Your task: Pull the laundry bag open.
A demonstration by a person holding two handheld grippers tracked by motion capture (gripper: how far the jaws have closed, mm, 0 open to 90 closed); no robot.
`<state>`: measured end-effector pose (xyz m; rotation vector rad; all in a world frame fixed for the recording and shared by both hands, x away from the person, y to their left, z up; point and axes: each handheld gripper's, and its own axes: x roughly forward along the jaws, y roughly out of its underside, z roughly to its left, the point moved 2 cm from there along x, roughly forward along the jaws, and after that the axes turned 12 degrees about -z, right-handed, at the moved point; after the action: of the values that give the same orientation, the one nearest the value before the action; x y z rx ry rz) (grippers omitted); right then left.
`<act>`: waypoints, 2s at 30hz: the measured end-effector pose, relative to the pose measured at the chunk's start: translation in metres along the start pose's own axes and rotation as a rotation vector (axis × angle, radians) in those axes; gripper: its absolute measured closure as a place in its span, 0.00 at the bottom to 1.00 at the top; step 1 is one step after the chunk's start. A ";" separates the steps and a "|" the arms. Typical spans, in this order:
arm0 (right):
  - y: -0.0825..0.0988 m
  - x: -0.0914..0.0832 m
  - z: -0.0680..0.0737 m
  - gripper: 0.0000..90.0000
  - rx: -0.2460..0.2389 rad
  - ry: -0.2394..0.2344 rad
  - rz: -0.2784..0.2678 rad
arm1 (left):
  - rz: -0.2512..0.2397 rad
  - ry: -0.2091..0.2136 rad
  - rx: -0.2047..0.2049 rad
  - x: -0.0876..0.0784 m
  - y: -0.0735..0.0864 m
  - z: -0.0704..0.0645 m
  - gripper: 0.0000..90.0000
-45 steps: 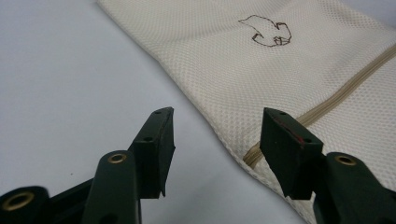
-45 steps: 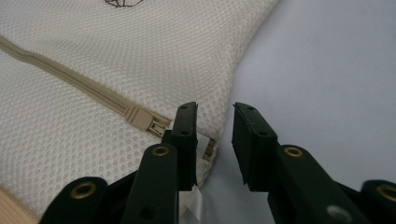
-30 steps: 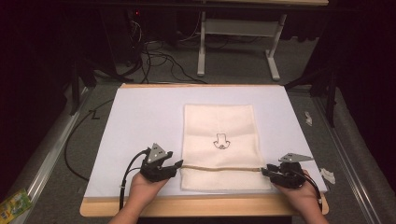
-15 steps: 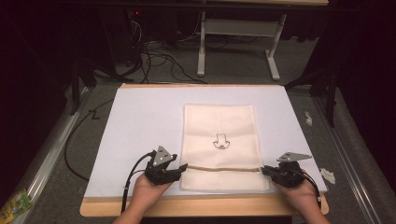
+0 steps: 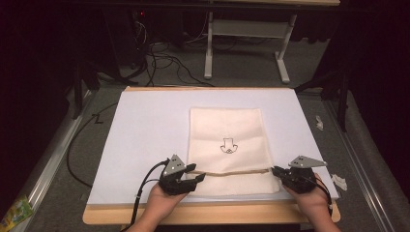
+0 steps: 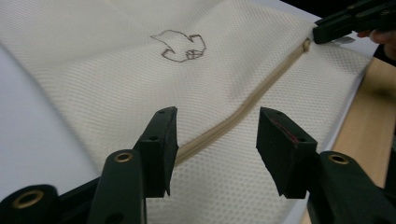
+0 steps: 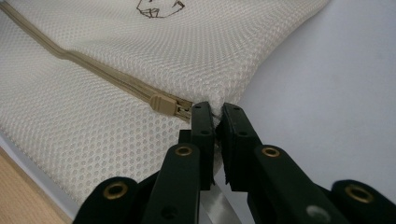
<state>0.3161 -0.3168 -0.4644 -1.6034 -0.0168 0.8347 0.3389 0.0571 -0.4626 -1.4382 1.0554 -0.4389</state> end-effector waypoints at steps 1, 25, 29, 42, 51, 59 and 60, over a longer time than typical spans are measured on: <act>-0.001 0.000 0.000 0.95 -0.001 0.000 -0.006 | 0.003 0.011 -0.019 0.003 -0.001 -0.003 0.54; -0.012 -0.005 0.008 0.95 -0.039 -0.029 -0.103 | 0.034 0.151 -0.010 0.129 -0.027 -0.084 0.61; -0.013 -0.007 0.009 0.95 -0.046 -0.034 -0.114 | 0.070 0.146 -0.022 0.142 -0.025 -0.086 0.72; -0.016 -0.010 0.010 0.95 -0.036 -0.054 -0.136 | 0.002 0.160 -0.012 0.154 -0.023 -0.097 0.93; -0.017 -0.010 0.011 0.95 -0.035 -0.056 -0.133 | -0.012 0.162 -0.038 0.150 -0.020 -0.094 0.96; -0.018 -0.009 0.014 0.96 -0.030 -0.055 -0.125 | 0.010 0.177 -0.082 0.148 -0.021 -0.088 0.97; -0.019 -0.009 0.014 0.96 -0.027 -0.052 -0.123 | 0.008 0.179 -0.085 0.148 -0.021 -0.087 0.97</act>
<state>0.3107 -0.3042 -0.4434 -1.5893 -0.1629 0.7836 0.3529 -0.1146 -0.4736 -1.4899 1.2355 -0.5299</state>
